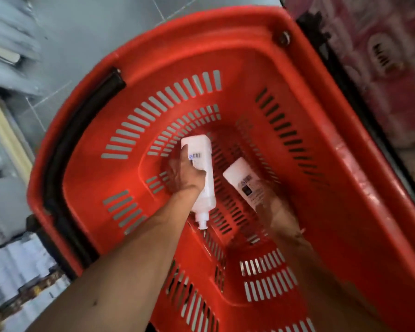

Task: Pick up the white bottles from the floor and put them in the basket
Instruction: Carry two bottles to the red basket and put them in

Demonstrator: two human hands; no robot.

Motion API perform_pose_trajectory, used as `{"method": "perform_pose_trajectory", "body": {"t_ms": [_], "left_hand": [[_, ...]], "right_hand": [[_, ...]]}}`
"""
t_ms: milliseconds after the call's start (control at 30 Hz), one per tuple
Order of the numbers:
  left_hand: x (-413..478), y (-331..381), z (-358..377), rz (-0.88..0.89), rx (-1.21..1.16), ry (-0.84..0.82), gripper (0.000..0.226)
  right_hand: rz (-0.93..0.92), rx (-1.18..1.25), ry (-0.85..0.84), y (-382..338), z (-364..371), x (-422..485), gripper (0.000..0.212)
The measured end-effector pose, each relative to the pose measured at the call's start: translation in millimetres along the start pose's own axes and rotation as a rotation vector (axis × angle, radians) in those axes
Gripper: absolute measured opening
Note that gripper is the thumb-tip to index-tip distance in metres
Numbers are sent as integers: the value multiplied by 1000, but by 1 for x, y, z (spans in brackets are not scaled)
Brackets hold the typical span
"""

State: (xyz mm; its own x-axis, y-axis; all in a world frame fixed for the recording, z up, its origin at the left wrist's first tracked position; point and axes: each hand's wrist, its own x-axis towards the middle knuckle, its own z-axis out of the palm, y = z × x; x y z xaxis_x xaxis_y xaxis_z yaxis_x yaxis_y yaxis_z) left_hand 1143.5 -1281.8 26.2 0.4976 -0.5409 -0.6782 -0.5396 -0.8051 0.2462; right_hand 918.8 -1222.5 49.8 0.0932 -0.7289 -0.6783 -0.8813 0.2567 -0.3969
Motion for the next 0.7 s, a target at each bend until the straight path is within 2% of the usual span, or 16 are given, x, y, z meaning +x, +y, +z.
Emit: {"method": "perform_pose_trajectory", "body": {"t_ms": [33,100,200,267,400,567,700], "left_hand": [[-3,2,-2,58,11,15,83],[-13,9,-11,165,76,3,72],[-32,23,-31,263,194,-31,65],[-48,30,-46,310,232,-30,64],[-94,52,-85,294,126,-115,56],[-153,68,-130,377,102,-132,56],[-198,76,-162,373,32,-177,57]], "right_hand": [[-22,-7,43,1,0,0,55],[-65,10,71,0,-2,0,76],[48,10,13,-34,-32,-14,64],[76,-18,32,-55,-48,-28,65],[72,12,27,-85,-89,-67,64],[61,51,75,-115,-137,-121,60],[42,64,110,-134,-173,-164,62]]}}
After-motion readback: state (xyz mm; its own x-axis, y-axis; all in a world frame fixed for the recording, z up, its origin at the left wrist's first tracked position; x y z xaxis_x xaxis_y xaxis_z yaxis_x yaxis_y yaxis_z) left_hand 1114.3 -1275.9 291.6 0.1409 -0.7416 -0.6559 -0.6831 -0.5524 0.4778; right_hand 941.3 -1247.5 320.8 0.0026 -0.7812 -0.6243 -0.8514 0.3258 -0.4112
